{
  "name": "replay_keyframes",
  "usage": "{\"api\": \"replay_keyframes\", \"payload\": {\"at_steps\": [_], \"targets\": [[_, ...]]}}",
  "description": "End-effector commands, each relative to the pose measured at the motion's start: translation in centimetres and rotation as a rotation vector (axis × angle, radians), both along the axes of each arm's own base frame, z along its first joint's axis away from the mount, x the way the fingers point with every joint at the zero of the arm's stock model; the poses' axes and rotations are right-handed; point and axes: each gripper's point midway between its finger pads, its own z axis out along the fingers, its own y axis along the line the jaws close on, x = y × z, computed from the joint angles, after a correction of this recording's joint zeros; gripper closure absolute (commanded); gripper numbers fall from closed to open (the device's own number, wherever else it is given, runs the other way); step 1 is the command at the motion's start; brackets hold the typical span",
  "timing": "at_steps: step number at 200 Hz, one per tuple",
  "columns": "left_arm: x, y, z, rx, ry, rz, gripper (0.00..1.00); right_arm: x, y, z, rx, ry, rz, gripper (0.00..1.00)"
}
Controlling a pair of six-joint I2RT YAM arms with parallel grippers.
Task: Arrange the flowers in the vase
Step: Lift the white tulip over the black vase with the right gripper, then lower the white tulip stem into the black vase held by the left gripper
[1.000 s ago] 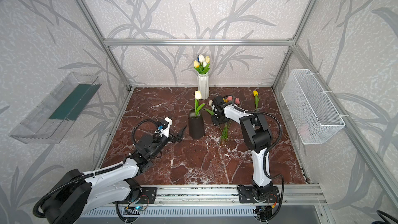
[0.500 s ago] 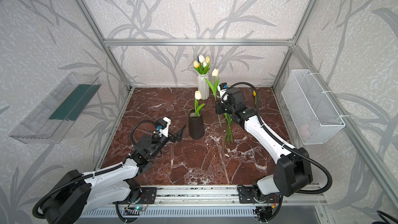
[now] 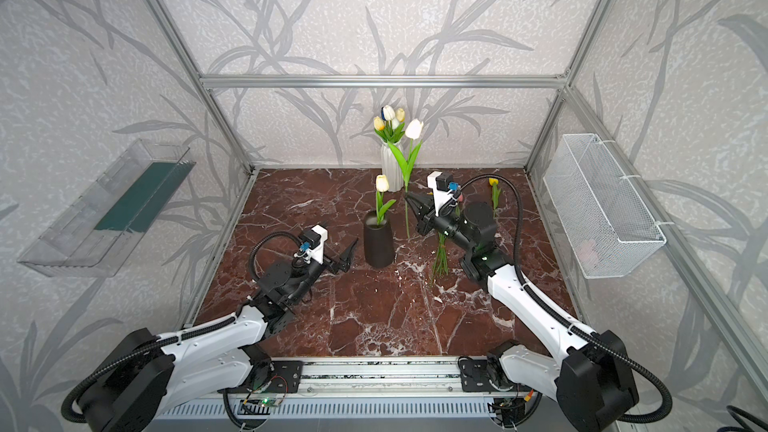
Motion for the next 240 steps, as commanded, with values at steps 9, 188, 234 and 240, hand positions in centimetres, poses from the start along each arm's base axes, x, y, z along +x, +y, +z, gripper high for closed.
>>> {"api": "replay_keyframes", "payload": {"at_steps": [9,188,234,240], "targets": [[-0.4,0.2,1.1,-0.031,-0.036,-0.002,0.01,-4.1,2.3,5.6,0.117,-0.295,0.15,1.0],[-0.4,0.6,0.4,-0.005,-0.017,0.016,0.01,3.2,7.4,-4.0,-0.025,-0.235,0.012,1.0],[-0.1,0.2,0.2,-0.003,-0.013,0.007,0.01,2.5,6.9,-5.9,-0.074,-0.186,0.007,0.76],[-0.1,0.2,0.1,-0.003,-0.011,0.005,0.01,2.4,6.8,-5.9,-0.076,-0.183,0.004,0.7]]}}
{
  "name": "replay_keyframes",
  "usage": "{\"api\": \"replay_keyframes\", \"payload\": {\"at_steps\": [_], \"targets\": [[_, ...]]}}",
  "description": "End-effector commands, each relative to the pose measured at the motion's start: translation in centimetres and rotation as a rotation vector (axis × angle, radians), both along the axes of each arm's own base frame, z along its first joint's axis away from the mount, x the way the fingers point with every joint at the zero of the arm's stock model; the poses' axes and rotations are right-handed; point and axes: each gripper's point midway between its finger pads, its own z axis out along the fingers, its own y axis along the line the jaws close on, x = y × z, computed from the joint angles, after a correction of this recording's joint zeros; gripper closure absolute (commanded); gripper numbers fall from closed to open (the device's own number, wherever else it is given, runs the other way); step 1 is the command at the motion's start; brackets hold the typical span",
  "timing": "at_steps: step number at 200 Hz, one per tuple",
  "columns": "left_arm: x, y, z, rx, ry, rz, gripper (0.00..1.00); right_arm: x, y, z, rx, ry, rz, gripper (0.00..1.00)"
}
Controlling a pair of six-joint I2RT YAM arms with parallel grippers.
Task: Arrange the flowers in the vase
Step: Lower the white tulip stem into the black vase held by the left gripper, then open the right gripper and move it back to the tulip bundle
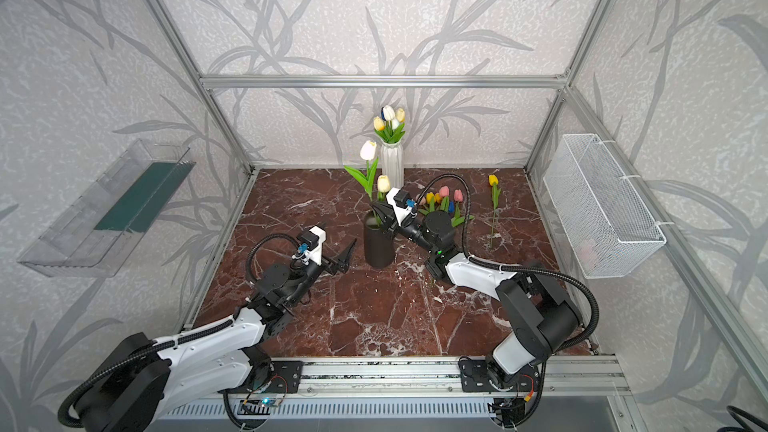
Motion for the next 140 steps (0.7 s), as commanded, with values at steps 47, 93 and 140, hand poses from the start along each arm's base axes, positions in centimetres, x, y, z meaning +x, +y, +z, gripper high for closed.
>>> {"api": "replay_keyframes", "payload": {"at_steps": [47,93,140], "targets": [[0.3,-0.5,0.7,-0.009,-0.018,-0.012,0.01,-1.8,-1.4,3.8,0.016,-0.059,-0.038,0.57],[0.1,-0.6,1.6,-0.023,-0.039,-0.025,0.01,-3.8,-3.3,7.7,0.031,-0.093,-0.062,0.51],[-0.5,-0.5,2.1,-0.023,-0.051,-0.04,0.01,0.5,-8.2,6.2,-0.062,0.162,-0.331,0.45]]}}
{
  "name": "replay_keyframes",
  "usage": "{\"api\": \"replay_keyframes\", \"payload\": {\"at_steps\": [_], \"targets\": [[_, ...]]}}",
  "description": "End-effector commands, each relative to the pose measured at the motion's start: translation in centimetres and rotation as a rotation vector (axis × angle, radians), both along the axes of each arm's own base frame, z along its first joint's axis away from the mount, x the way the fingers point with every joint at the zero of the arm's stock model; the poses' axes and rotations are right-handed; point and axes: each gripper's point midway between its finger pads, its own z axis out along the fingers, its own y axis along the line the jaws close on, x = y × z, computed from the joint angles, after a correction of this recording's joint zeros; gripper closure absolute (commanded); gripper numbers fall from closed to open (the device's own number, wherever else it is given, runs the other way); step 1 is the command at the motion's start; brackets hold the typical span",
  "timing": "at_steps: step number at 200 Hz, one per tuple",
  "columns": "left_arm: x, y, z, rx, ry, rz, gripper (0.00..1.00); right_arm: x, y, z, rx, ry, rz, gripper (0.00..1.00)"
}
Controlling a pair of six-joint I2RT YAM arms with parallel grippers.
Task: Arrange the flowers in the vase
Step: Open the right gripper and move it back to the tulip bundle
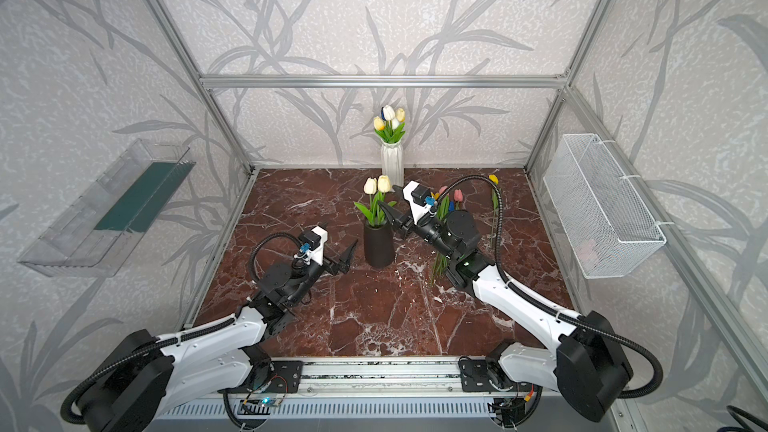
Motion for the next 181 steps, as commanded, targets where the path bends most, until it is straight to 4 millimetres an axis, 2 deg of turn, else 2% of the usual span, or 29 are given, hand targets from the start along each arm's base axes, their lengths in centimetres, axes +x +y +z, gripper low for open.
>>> {"api": "replay_keyframes", "payload": {"at_steps": [1,21,43,61,91,115,141,148,165,181], "targets": [[-0.4,-0.3,2.0,-0.023,-0.048,-0.025,0.01,3.5,-3.3,-2.5,-0.059,0.203,-0.187,0.45],[-0.6,-0.4,1.7,-0.022,-0.044,-0.039,0.01,6.5,-6.9,-6.5,-0.062,0.447,-0.324,0.49],[-1.0,-0.9,0.9,0.004,-0.025,-0.075,0.01,8.5,-10.6,-12.5,-0.119,0.715,-0.468,0.6],[-1.2,-1.4,0.0,0.036,-0.003,-0.104,0.01,8.5,-13.0,-17.6,-0.204,0.908,-0.544,0.63],[-1.5,-1.6,-0.6,0.05,0.017,-0.123,0.01,7.8,-15.9,-23.8,-0.35,1.112,-0.612,0.62],[-1.4,-1.9,-1.1,0.06,0.026,-0.131,0.01,7.2,-16.8,-27.4,-0.413,1.229,-0.601,0.61],[-1.4,-2.2,-1.1,0.059,0.032,-0.145,0.01,6.8,-16.3,-29.7,-0.442,1.359,-0.534,0.61],[-1.3,-2.1,-1.2,0.062,0.034,-0.141,0.01,6.7,-16.0,-31.2,-0.461,1.402,-0.514,0.6],[-1.2,-2.1,-1.3,0.07,0.03,-0.132,0.01,7.0,-15.3,-32.5,-0.462,1.43,-0.477,0.6],[-1.1,-2.1,-1.3,0.066,0.026,-0.133,0.01,7.4,-15.1,-32.8,-0.452,1.43,-0.472,0.6]]}}
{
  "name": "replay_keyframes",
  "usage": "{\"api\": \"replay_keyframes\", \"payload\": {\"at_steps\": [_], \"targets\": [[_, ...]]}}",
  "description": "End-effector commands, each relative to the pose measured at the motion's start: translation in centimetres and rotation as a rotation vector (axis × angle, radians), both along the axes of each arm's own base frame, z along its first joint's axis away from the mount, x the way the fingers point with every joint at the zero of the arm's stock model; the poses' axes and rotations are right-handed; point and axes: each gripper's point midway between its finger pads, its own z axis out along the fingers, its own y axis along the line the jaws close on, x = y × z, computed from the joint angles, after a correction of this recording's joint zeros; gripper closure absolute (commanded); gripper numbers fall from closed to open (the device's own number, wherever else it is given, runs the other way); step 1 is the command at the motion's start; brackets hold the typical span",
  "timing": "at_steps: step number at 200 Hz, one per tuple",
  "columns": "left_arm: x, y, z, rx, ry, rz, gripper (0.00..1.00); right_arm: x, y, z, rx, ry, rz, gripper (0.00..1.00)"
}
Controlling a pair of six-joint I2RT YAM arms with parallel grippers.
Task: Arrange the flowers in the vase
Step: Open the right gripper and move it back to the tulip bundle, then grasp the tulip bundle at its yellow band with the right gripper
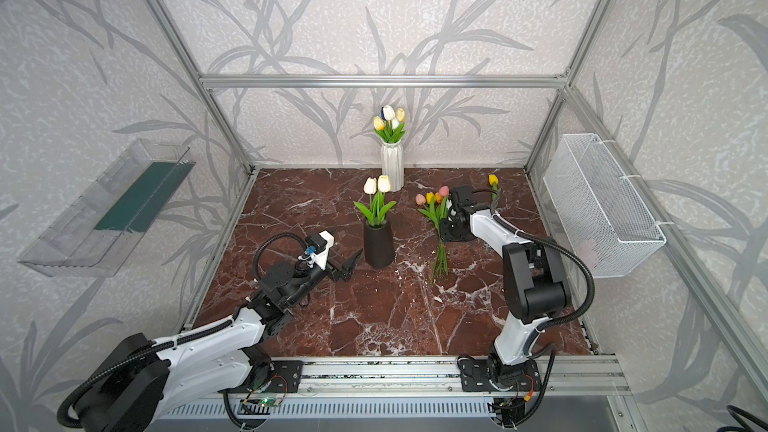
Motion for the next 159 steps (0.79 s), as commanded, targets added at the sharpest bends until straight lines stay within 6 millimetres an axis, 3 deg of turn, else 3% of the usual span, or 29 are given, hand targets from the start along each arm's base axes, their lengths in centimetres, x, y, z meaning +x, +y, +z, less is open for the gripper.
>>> {"api": "replay_keyframes", "payload": {"at_steps": [1,23,84,124,159], "targets": [[0.0,-0.4,0.7,-0.002,-0.027,-0.014,0.01,-0.7,0.9,-0.6,0.04,0.054,0.033,0.59],[0.1,-0.5,0.4,0.003,-0.013,-0.019,0.01,-0.1,1.3,-0.6,0.06,0.037,0.035,0.59],[0.3,-0.7,0.4,0.001,-0.012,-0.023,0.01,-0.2,0.7,-3.0,0.014,0.096,0.024,0.64],[0.4,-0.7,0.5,0.007,-0.012,-0.021,0.01,-0.2,1.1,-2.9,0.037,0.091,0.028,0.82],[0.4,-0.9,0.6,0.009,-0.011,-0.027,0.01,0.0,1.1,-1.8,0.041,0.062,0.035,0.89]]}}
